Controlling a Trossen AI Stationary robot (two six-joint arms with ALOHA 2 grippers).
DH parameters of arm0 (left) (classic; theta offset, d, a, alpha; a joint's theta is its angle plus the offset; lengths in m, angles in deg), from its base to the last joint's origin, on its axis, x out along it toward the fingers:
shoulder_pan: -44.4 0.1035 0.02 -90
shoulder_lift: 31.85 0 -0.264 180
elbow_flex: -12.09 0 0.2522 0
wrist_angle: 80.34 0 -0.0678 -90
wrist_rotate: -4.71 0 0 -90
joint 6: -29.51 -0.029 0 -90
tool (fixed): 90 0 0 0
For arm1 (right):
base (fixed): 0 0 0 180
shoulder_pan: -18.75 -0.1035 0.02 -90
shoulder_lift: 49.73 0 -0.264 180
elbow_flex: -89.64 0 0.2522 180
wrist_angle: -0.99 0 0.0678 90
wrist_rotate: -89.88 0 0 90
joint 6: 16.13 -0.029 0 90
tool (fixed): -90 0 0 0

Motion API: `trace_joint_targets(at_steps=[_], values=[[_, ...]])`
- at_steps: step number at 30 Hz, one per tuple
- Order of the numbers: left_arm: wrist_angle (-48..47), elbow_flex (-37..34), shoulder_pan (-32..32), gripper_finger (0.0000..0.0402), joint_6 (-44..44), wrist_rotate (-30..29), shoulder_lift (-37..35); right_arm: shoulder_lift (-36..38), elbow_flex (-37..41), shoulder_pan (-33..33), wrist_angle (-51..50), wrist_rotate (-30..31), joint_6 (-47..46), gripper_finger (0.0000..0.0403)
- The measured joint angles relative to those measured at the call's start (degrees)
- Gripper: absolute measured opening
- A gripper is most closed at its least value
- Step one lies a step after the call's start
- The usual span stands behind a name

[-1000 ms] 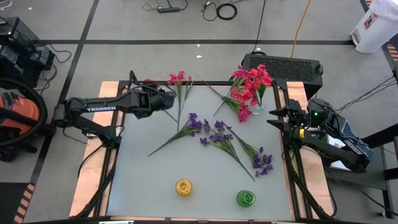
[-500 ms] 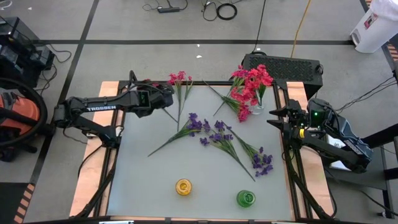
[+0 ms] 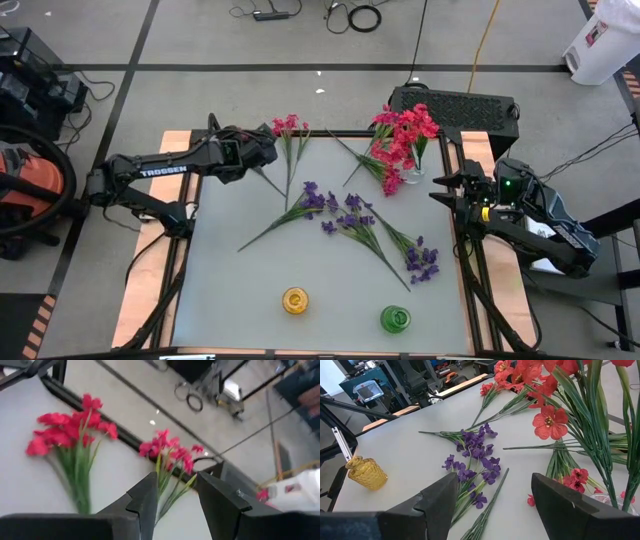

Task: Sort flowers into vase by color
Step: Put the red flower into the transparent vase

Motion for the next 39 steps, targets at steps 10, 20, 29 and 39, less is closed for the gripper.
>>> trace_joint_targets(at_steps=[10, 20, 29, 39], values=[[16.00, 0.00, 3.83, 0.0144, -3.13, -3.94, 0.00, 0.00, 0.00, -0.02, 0.00, -0.02, 0.00, 0.0247], [16.98, 0.00, 6.39, 0.0144, 1.60, -3.61, 0.00, 0.00, 0.00, 0.00, -0.02, 0.00, 0.00, 0.0247], [15.85, -0.01, 12.52, 0.0144, 12.08, 7.12, 1.24, 0.00, 0.00, -0.02, -0.02, 0.00, 0.00, 0.0247], [1.52, -0.04, 18.88, 0.0144, 12.33, 21.65, 7.40, 0.00, 0.00, 0.00, -0.02, 0.00, 0.00, 0.0247]])
